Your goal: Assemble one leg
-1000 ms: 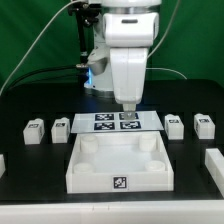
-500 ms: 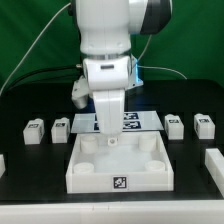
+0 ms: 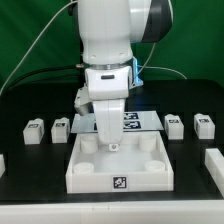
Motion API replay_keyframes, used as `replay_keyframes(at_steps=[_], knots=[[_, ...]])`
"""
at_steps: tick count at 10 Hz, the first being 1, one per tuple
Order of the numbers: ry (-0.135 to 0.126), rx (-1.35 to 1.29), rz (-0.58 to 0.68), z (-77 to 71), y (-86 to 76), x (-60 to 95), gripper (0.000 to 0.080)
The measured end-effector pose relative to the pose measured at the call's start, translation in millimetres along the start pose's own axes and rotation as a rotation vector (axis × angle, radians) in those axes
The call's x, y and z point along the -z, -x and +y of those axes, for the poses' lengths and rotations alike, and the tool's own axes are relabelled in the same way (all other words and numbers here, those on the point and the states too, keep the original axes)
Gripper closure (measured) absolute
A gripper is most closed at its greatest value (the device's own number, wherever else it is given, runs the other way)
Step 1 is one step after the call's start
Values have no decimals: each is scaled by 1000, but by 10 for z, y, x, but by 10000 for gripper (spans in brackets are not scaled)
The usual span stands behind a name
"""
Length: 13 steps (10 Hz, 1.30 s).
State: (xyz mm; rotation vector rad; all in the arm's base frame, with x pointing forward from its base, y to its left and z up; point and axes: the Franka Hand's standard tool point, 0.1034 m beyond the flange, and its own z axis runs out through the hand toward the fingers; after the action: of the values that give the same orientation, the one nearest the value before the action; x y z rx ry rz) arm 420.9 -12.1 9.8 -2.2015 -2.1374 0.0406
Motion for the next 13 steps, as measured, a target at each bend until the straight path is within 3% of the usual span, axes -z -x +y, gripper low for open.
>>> replay_keyframes(at_steps=[1, 2, 3, 4, 11, 13], knots=[[0, 0, 0, 0, 2, 0, 443], [0, -1, 0, 0, 2, 0, 579], [0, -1, 0, -1, 3, 0, 579], [8, -1, 0, 18, 3, 10, 737], [18, 2, 1, 42, 4, 18, 737], [40, 51, 8, 174, -38, 12, 737]])
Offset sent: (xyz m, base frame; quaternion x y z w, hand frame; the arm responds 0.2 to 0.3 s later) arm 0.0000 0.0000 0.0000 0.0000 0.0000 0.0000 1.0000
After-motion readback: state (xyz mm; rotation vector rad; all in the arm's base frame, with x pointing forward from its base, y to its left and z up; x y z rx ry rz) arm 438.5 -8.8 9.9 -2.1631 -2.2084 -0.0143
